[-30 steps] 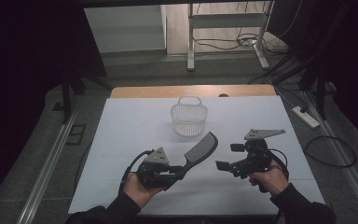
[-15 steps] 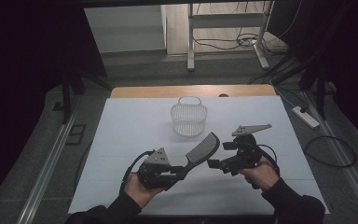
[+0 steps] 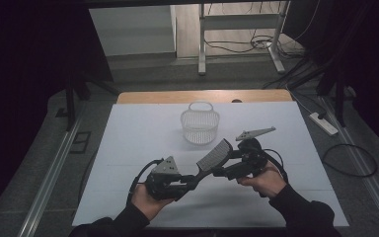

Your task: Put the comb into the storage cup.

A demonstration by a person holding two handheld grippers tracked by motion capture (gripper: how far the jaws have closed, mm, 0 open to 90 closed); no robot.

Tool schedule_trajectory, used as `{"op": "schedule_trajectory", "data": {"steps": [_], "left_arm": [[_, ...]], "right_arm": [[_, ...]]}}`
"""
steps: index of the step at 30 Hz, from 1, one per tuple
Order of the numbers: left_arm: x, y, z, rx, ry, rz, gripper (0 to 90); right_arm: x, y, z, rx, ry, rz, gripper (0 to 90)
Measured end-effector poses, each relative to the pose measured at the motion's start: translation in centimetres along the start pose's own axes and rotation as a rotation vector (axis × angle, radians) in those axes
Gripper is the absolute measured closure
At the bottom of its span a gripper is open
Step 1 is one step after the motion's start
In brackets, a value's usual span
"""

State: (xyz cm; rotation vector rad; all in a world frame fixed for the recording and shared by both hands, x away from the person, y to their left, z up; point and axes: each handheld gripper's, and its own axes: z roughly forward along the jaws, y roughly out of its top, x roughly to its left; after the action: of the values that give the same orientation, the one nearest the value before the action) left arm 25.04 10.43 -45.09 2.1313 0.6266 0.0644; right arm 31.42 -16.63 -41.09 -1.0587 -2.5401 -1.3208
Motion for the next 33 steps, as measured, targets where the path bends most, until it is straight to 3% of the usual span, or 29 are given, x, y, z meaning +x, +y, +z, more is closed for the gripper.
{"op": "schedule_trajectory", "data": {"steps": [4, 7, 11, 15, 19, 21, 28, 33], "left_arm": [[0.0, 0.0, 0.0, 0.001, 0.002, 0.002, 72.4], [0.0, 0.0, 0.1, 0.009, 0.007, 0.004, 72.4], [0.1, -0.1, 0.2, 0.017, 0.019, 0.000, 72.4], [0.2, -0.1, 0.3, 0.023, 0.027, -0.004, 72.4], [0.2, -0.1, 0.3, 0.024, 0.031, 0.000, 72.3], [0.2, -0.1, 0.3, 0.029, 0.033, 0.007, 72.3], [-0.2, -0.1, 1.0, 0.053, 0.047, 0.037, 72.3], [0.0, -0.1, 1.1, 0.037, 0.036, 0.036, 71.8]], "right_arm": [[0.0, 0.1, 0.2, 0.012, 0.006, 0.011, 1.0], [-0.1, 0.1, 0.1, 0.007, 0.018, 0.026, 13.5], [-0.4, 0.0, -0.2, -0.013, 0.065, 0.038, 36.7], [-0.7, -0.1, -0.4, -0.024, 0.112, 0.058, 51.6], [-0.9, -0.2, -0.5, -0.027, 0.126, 0.067, 63.3], [-1.2, -0.2, -0.5, -0.034, 0.146, 0.089, 66.9], [-2.0, -0.5, -0.6, -0.066, 0.298, 0.215, 82.8], [-2.1, -0.5, -0.8, -0.066, 0.296, 0.246, 83.4]]}}
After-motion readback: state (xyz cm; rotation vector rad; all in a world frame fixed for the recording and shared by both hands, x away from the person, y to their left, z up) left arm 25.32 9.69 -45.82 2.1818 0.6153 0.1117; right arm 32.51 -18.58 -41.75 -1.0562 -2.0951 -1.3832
